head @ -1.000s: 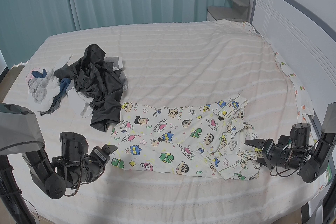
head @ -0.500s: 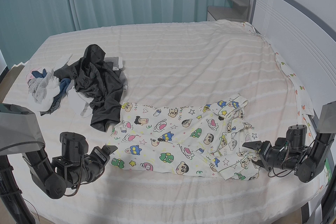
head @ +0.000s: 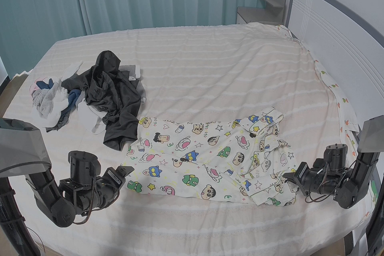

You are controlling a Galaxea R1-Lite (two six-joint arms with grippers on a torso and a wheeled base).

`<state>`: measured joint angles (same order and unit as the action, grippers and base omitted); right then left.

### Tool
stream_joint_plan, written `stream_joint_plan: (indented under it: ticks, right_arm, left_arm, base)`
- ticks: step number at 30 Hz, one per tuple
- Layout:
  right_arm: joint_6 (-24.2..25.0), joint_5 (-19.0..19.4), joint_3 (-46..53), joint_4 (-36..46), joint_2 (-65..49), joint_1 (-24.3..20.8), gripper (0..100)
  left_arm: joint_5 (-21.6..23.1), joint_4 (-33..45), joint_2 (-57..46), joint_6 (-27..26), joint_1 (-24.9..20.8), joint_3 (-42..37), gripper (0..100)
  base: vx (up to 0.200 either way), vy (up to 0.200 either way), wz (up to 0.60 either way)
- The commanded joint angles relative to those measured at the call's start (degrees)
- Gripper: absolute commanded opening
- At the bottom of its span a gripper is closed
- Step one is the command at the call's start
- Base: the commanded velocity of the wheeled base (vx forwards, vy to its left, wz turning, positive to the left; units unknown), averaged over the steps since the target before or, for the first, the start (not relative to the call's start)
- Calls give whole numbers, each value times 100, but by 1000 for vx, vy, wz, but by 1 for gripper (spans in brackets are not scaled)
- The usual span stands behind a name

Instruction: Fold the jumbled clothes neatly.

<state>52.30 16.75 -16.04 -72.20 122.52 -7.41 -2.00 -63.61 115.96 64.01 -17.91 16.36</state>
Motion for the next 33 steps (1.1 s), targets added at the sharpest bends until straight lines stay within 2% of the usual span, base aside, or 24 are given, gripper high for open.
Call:
stream_joint_plan:
  ticks: [1,17,24,33]
  right_arm:
    - [0,4,31,-4,44,-6,0]
    - [-79,-198,673,-13,-448,-138,0]
    - [-106,-559,928,-39,-413,-384,0]
    - [-106,-743,1138,-66,-395,-604,0]
  left_arm:
    - [-2,-2,6,-3,-2,-1,100]
    - [-55,-2,15,-3,-2,8,100]
    - [-55,-2,6,-3,-2,-1,100]
    - [-55,-2,6,6,-11,-1,100]
  base:
    - [0,0,0]
    - [0,0,0]
    - [0,0,0]
    - [0,0,0]
